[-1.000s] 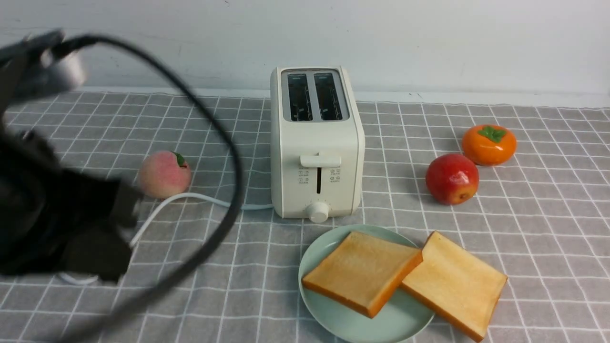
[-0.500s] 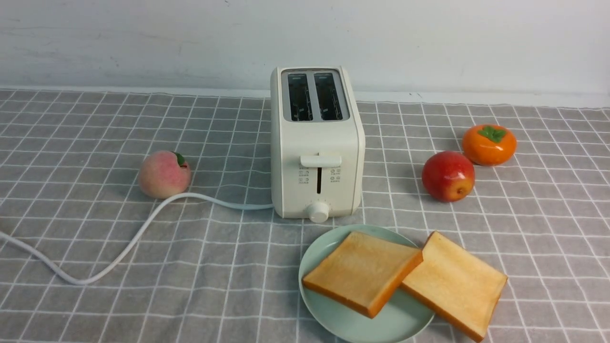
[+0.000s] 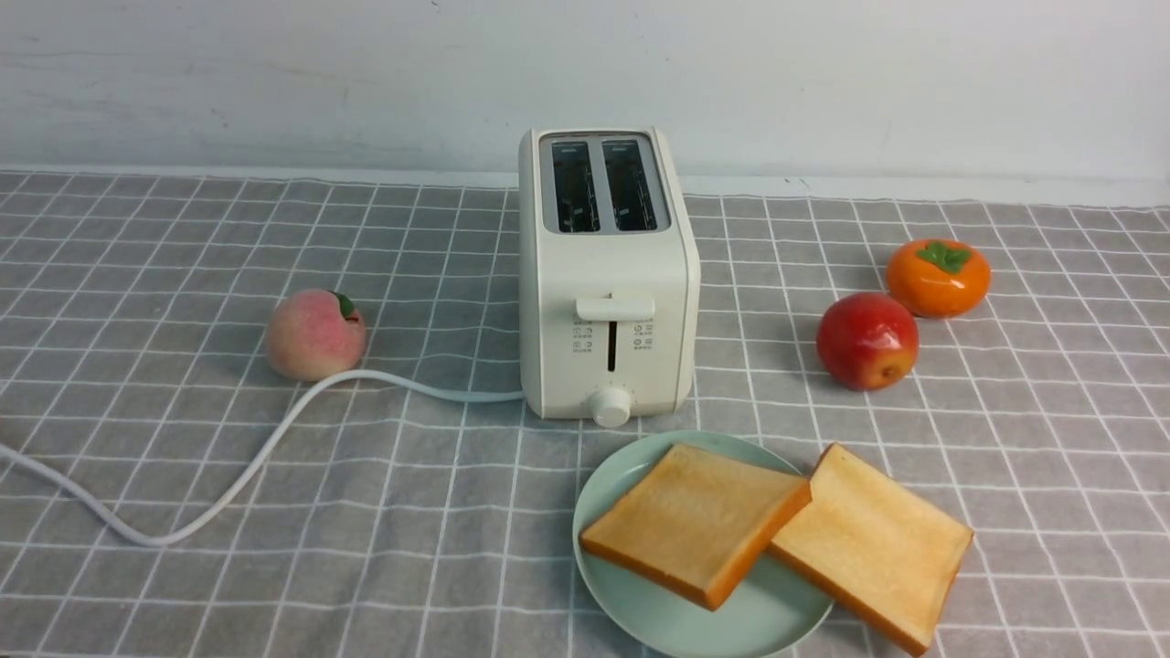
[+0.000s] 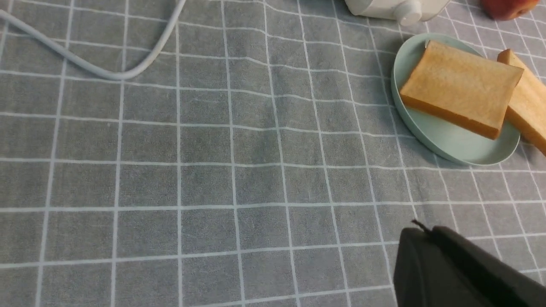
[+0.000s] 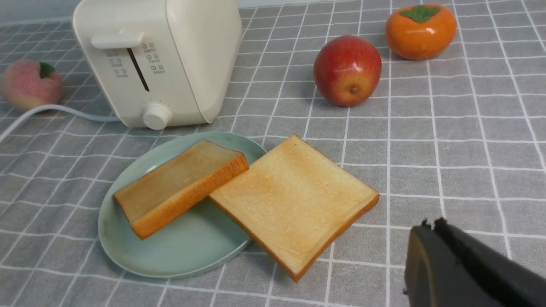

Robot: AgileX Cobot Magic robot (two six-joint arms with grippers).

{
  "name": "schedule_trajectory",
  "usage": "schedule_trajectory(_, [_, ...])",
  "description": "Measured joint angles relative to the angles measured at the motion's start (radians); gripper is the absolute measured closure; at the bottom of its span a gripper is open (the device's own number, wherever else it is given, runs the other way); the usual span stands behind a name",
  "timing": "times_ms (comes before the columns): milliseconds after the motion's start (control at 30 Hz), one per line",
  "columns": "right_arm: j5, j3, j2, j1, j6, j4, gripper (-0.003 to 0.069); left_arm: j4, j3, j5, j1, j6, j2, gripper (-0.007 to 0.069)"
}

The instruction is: Take toasted bread from bread machine on grey coffee table place on plate.

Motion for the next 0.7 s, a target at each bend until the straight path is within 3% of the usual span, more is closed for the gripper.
schedule_trajectory(133, [0.0, 0.0, 0.0, 0.0, 0.0, 0.0, 0.0666, 0.123, 0.064, -0.075, 0.003, 0.049, -0.082, 0.0638])
schedule_trajectory(200, [0.0, 0.0, 0.0, 0.0, 0.0, 0.0, 0.0663, 0.183, 0.146, -0.179, 0.065, 0.099, -0.188, 0.0638])
schedule_trajectory(333, [0.0, 0.0, 0.0, 0.0, 0.0, 0.0, 0.066, 0.134, 0.301, -0.408, 0.211, 0.149, -0.339, 0.0638])
schedule_trajectory(467, [-0.001, 0.0, 0.0, 0.0, 0.0, 0.0, 0.066, 0.119, 0.499, -0.588, 0.285, 0.158, -0.387, 0.0638])
schedule_trajectory(700, [0.005, 0.0, 0.0, 0.0, 0.0, 0.003, 0.0656, 0.118, 0.682, -0.6, 0.252, 0.158, -0.387, 0.0638])
